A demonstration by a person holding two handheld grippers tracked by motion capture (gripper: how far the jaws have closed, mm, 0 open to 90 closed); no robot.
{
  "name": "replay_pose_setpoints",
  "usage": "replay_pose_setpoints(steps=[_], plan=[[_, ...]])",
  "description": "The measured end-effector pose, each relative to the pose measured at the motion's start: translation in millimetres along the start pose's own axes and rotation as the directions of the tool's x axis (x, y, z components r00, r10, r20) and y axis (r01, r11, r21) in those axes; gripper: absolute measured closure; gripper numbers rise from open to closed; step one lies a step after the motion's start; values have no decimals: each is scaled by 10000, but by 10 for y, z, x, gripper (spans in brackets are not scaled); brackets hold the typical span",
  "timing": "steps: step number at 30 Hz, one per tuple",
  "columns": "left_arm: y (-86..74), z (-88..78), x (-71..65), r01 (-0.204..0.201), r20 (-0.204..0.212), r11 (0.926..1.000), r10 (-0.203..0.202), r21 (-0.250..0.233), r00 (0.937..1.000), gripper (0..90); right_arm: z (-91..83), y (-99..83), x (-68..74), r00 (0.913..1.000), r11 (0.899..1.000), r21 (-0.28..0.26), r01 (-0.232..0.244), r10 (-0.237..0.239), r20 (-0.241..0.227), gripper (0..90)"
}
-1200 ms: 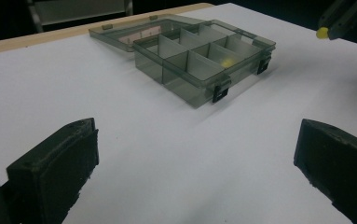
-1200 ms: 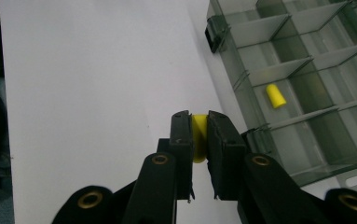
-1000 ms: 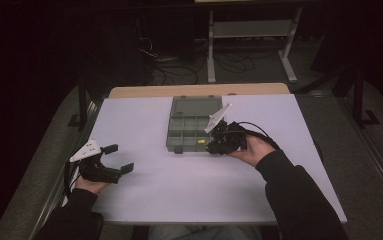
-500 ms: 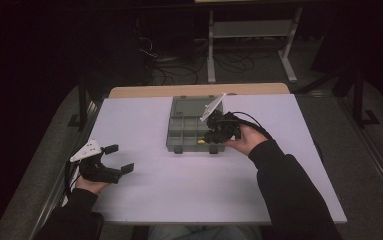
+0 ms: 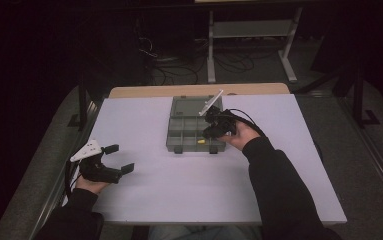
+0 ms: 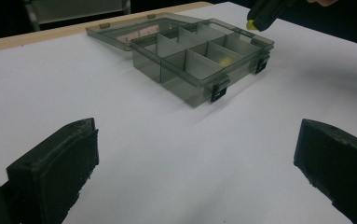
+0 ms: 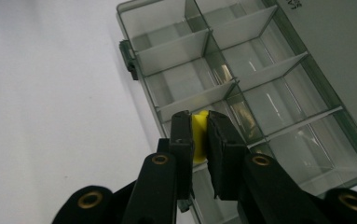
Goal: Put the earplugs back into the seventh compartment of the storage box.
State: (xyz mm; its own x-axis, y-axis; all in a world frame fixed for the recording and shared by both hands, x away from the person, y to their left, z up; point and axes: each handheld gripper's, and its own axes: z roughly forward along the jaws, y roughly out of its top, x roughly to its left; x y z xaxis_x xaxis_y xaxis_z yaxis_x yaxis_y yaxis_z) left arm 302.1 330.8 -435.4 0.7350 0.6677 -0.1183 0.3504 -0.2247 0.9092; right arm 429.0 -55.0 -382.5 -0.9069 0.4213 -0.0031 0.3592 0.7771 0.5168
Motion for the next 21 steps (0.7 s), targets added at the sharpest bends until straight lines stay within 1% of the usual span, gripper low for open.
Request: replay_pose_setpoints(steps=[3, 7, 16, 21], plan=[[-1, 4, -4, 13, 31, 10000, -13, 17, 10000, 0, 68, 0, -20, 9999, 9999, 70, -105, 105, -20, 793], [0, 5, -4, -16, 37, 10000, 16, 15, 10000, 0, 146, 4, -30, 10000, 9998, 169, -79, 80, -45, 792], [0, 9, -6, -30, 43, 10000, 30, 29, 10000, 0, 273, -14, -81, 9995, 9987, 422, -301, 300, 32, 790], [0, 9, -5, -35, 51, 10000, 34, 28, 10000, 0, 321, -17, -104, 9994, 9983, 466, -345, 344, 25, 788]])
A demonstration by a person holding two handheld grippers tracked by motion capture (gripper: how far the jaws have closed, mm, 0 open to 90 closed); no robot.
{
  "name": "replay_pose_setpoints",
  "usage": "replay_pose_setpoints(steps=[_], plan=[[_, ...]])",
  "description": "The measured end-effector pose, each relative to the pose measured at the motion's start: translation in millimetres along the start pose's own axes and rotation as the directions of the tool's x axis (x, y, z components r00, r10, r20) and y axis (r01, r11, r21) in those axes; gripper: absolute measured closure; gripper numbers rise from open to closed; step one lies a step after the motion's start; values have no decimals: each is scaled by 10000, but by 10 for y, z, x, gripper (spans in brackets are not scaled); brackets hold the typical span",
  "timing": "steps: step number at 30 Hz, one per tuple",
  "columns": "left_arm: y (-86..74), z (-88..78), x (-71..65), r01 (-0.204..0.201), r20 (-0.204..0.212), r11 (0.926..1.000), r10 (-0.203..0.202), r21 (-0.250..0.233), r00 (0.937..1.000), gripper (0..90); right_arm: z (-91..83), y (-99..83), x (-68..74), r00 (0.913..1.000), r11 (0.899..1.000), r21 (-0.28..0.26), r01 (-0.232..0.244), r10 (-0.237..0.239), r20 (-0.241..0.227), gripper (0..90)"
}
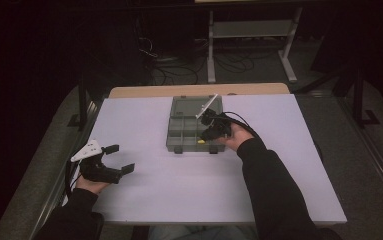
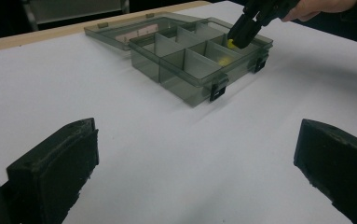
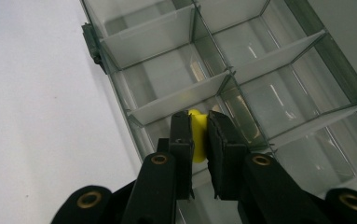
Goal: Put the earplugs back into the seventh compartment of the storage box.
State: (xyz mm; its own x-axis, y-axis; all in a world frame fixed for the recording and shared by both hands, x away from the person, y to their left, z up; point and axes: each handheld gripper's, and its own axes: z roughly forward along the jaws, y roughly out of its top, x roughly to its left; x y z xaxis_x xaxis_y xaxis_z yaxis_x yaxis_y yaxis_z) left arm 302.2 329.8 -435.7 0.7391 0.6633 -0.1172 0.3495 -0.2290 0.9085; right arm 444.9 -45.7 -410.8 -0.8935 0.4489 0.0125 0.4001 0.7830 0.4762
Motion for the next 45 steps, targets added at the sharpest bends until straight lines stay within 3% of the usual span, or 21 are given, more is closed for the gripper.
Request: replay_pose_setpoints(steps=[2, 3, 6, 13, 23, 25, 28, 45], plan=[[0, -1, 0, -7, 3, 10000, 7, 2, 10000, 0, 16, 0, -3, 10000, 10000, 37, -25, 25, -4, 762], [0, -1, 1, -12, 5, 10000, 12, 10, 10000, 0, 20, 0, -3, 10000, 10000, 25, -46, 46, 25, 699], [-1, 3, 1, 11, 5, 10000, -11, 15, 10000, 0, 8, -1, 4, 9998, 10000, -27, -17, 18, 185, 628], [-1, 3, 0, 8, 7, 10000, -8, 20, 10000, 0, -105, -16, 9, 9988, 9994, -301, -192, 205, 452, 467], [-1, 0, -2, -19, 1, 10000, 19, 37, 10000, 0, -268, -86, 21, 9969, 9972, -660, -356, 401, 684, 152], [0, 0, -3, -17, -6, 10000, 17, 35, 10000, 0, -293, -112, 18, 9965, 9963, -750, -409, 461, 693, 123], [0, -1, -2, -16, -16, 10000, 16, 34, 10000, 0, -322, -157, 15, 9958, 9956, -786, -520, 576, 714, 0], [1, -2, -5, -37, -32, 10000, 37, 15, 10000, 0, -533, -537, 37, 9880, 9796, -1671, -1117, 1276, 874, 0]])
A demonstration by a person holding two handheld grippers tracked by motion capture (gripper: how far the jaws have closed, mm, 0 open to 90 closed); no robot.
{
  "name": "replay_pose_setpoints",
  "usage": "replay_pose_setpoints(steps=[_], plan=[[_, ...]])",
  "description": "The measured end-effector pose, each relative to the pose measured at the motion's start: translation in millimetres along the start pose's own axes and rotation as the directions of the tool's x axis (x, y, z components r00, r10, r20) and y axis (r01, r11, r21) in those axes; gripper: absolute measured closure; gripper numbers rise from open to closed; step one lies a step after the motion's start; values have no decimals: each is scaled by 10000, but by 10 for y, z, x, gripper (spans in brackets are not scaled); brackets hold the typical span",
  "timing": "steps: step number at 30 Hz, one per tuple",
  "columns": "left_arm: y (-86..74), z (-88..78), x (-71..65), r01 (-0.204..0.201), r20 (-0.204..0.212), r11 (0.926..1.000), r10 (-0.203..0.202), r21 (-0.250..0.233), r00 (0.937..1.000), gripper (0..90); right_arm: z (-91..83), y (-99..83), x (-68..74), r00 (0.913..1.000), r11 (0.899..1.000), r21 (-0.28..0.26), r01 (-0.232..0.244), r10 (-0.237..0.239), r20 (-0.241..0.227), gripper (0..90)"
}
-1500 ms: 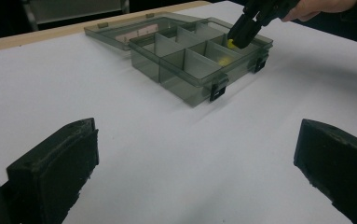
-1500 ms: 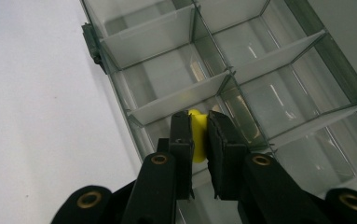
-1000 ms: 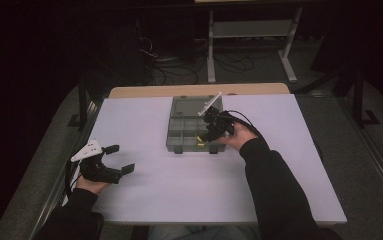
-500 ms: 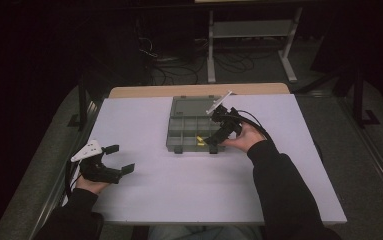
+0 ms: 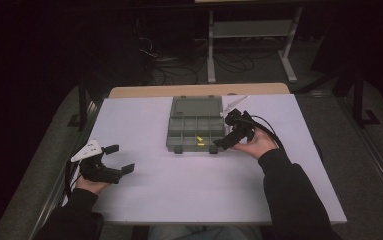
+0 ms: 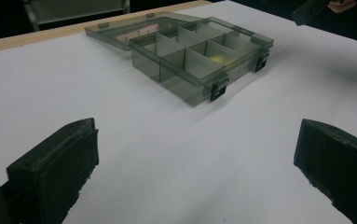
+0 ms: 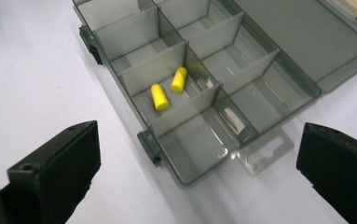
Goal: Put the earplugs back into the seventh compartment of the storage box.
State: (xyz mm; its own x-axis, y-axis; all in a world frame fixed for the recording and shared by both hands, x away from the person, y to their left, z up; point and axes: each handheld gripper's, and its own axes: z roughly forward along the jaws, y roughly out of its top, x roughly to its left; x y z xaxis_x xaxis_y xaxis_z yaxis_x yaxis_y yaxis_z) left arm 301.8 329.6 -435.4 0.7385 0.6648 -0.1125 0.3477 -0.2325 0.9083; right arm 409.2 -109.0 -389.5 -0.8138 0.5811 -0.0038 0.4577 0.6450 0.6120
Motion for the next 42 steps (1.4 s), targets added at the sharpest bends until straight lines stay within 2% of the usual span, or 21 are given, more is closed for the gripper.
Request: replay_pose_setpoints(steps=[14, 19, 25, 34, 42], plan=[[6, 12, 1, 10, 15, 10000, -10, -8, 10000, 0, -175, -336, 8, 9985, 9967, -613, -535, 528, -127, 0], [9, 17, 3, -6, 34, 10000, 6, -1, 10000, 0, -246, -470, 24, 9969, 9929, -927, -745, 720, -302, 0], [11, 24, 2, -20, 33, 10000, 20, 5, 10000, 0, -313, -640, 62, 9952, 9873, -1264, -962, 935, -272, 0], [12, 26, 3, -25, 35, 10000, 25, 11, 10000, 0, -426, -879, 98, 9917, 9713, -2004, -1284, 1276, -168, 0], [11, 28, 6, -38, 49, 10000, 38, 65, 10000, 0, -544, -1138, 98, 9816, 9445, -2695, -1879, 1900, -183, 0]])
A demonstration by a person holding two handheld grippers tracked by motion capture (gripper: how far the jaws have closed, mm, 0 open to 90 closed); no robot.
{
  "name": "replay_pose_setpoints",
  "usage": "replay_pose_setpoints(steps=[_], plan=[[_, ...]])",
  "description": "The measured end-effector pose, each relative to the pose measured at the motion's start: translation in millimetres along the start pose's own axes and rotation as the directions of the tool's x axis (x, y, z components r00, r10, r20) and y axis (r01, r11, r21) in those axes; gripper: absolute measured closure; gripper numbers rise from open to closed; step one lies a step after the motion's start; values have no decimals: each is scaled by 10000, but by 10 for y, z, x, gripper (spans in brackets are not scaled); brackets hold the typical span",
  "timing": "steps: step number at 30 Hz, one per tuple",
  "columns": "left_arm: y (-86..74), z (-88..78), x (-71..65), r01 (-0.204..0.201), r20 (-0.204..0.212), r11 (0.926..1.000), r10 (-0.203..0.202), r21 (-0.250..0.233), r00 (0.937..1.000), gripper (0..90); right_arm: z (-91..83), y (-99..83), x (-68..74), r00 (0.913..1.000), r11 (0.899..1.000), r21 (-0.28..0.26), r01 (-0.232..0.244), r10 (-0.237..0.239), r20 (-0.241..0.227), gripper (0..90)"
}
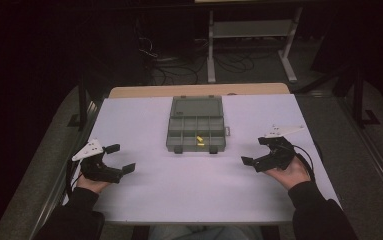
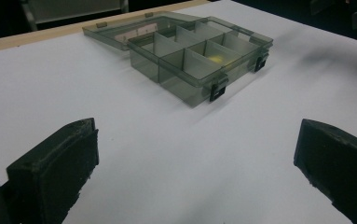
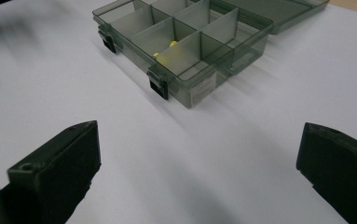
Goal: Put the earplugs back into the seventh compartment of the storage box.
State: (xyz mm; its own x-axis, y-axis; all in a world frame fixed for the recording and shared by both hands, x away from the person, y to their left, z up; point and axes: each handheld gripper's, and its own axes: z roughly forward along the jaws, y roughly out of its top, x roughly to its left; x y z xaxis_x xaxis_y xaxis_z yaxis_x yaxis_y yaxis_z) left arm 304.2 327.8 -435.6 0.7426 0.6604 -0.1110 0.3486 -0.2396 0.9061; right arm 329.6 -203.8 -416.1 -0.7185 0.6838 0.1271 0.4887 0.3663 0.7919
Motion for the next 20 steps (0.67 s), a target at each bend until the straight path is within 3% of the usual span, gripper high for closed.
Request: replay_pose_setpoints(steps=[2, 20], plan=[[0, 2, 0, 26, -24, 10000, -26, 6, 10000, 0, -25, -43, -6, 9999, 9999, -3, -163, 163, 36, 0], [0, -1, 1, 93, -13, 10000, -93, 4, 10000, 0, -272, -373, -49, 9987, 9923, -1231, -96, 157, 487, 0]])
